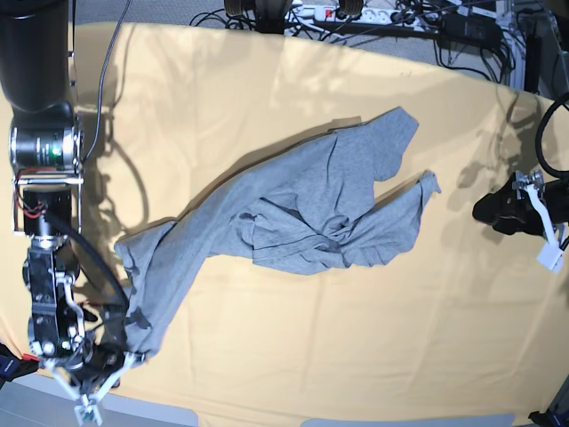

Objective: Layout the t-shirt on the table in an organized manner, then fold the t-shirt properly
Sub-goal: 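Release the shirt and raise both grippers, then grasp the shirt with both grippers at its two ends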

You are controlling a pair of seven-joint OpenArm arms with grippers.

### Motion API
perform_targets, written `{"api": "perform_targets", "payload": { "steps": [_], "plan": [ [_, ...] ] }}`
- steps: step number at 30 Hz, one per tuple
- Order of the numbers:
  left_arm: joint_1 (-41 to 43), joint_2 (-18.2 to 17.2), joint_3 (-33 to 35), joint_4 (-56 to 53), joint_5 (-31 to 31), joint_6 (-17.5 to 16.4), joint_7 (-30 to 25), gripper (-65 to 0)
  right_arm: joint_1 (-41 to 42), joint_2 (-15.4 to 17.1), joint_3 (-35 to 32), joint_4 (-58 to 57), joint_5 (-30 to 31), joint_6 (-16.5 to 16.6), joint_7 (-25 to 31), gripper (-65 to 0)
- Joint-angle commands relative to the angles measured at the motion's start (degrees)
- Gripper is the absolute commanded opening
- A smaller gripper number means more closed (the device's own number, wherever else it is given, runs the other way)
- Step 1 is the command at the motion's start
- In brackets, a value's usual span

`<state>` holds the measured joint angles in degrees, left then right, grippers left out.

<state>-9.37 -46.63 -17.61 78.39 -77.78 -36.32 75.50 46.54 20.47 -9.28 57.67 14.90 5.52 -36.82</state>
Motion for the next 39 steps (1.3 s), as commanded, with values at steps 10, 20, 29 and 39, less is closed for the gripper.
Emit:
{"api": "perform_targets", "payload": {
  "steps": [10,20,29,39],
  "plan": [
    [-1.14,-1.44,-0.79,0.72,-3.85,-1.62,0.48,-23.4,4.72,0.66,0.44,1.09,-2.93,0.81,-6.54,-40.3],
    [-1.14,5.53,3.45,9.07,-7.22,-3.68,4.50,-23.4,2.45,0.63,0.42,1.09,15.13,23.50,-12.59,-40.3],
    [-5.68,15.69,14.45,10.40,6.45,-3.68,-3.19,-23.4,-0.35,0.66,0.44,1.20,30.97,34.48,-20.20,-40.3],
    [-14.56,23.52,23.80,3.85,23.74,-3.68,-13.53,-23.4,-5.70,0.66,0.42,2.27,41.75,34.48,-26.73,-40.3]
  ]
}}
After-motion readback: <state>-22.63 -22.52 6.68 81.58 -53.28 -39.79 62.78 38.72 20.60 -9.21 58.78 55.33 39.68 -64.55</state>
